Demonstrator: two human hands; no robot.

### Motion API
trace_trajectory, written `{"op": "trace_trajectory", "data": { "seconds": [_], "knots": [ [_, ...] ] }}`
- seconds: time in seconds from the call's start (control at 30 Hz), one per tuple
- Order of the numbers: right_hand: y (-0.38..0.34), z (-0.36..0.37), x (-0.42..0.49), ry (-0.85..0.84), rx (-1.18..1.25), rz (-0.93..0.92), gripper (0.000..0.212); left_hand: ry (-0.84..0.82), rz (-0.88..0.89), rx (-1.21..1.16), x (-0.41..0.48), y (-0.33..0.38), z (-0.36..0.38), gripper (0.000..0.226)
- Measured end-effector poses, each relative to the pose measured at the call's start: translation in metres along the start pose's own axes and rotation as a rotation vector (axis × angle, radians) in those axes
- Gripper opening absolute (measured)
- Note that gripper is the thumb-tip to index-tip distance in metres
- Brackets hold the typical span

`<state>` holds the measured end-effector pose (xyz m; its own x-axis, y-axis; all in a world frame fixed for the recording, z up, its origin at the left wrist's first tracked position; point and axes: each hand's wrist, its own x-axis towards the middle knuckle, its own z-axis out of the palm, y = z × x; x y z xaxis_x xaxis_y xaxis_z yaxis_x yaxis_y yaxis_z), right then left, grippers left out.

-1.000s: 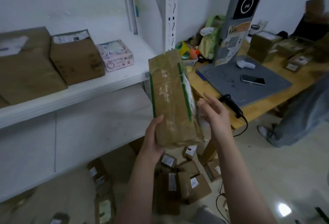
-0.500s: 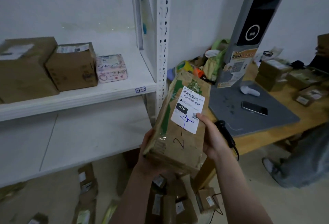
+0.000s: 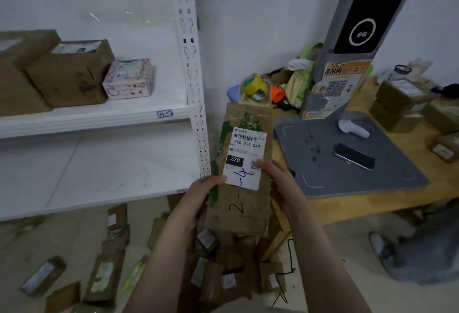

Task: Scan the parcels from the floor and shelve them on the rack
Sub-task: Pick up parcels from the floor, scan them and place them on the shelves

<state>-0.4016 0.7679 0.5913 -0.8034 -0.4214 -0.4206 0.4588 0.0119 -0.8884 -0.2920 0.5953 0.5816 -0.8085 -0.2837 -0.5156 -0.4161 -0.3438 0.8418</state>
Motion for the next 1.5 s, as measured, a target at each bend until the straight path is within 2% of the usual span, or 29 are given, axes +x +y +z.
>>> {"op": "trace_trajectory", "data": {
  "seconds": [0.07, 0.13, 0.2, 0.27, 0.3, 0.37, 0.43, 0.63, 0.67, 0.77, 0.83, 0.97, 1.13, 1.23, 1.37, 1.5],
  "knots": [
    [0.004, -0.010, 0.008, -0.050, 0.020, 0.041, 0.045, 0.034, -0.043, 0.024, 0.004, -0.007, 0.007, 0.077],
    [0.014, -0.022, 0.021, -0.010, -0.017, 0.048, 0.050, 0.070, -0.067, 0.049, 0.008, -0.015, 0.014, 0.070],
    [0.032, -0.038, 0.041, 0.183, -0.125, 0.012, 0.057, 0.134, -0.099, 0.036, 0.012, -0.023, 0.021, 0.073],
    [0.049, -0.059, 0.056, 0.453, -0.237, -0.006, 0.057, 0.190, -0.125, -0.011, 0.018, -0.032, 0.024, 0.090],
    [0.056, -0.069, 0.062, 0.546, -0.248, -0.001, 0.056, 0.212, -0.130, -0.030, 0.022, -0.036, 0.025, 0.089],
    [0.070, -0.088, 0.074, 0.609, -0.257, 0.026, 0.054, 0.260, -0.123, -0.040, 0.027, -0.042, 0.026, 0.064],
    [0.082, -0.102, 0.087, 0.578, -0.325, 0.074, 0.055, 0.314, -0.111, -0.054, 0.030, -0.046, 0.027, 0.044],
    [0.106, -0.120, 0.122, 0.446, -0.504, 0.211, 0.036, 0.367, -0.087, -0.074, 0.039, -0.051, 0.035, 0.045],
    [0.108, -0.123, 0.127, 0.442, -0.518, 0.218, 0.035, 0.375, -0.088, -0.068, 0.040, -0.052, 0.035, 0.051],
    [0.107, -0.126, 0.137, 0.438, -0.517, 0.226, 0.038, 0.413, -0.088, -0.030, 0.046, -0.056, 0.030, 0.092],
    [0.101, -0.120, 0.134, 0.424, -0.490, 0.234, 0.042, 0.446, -0.083, -0.013, 0.049, -0.059, 0.024, 0.103],
    [0.088, -0.093, 0.112, 0.418, -0.381, 0.101, 0.044, 0.490, -0.060, -0.011, 0.057, -0.066, 0.013, 0.107],
    [0.057, -0.046, 0.072, 0.291, -0.181, -0.122, 0.019, 0.514, -0.032, -0.008, 0.061, -0.071, 0.007, 0.104],
    [0.040, -0.022, 0.051, 0.161, -0.183, -0.196, 0.016, 0.525, -0.015, 0.002, 0.064, -0.072, 0.002, 0.102],
    [0.035, 0.000, 0.029, -0.022, -0.254, -0.230, 0.013, 0.517, 0.013, -0.008, 0.068, -0.071, -0.001, 0.113],
    [0.042, 0.015, 0.016, -0.086, -0.317, -0.238, 0.015, 0.527, 0.049, -0.007, 0.064, -0.065, 0.006, 0.105]
  ]
}}
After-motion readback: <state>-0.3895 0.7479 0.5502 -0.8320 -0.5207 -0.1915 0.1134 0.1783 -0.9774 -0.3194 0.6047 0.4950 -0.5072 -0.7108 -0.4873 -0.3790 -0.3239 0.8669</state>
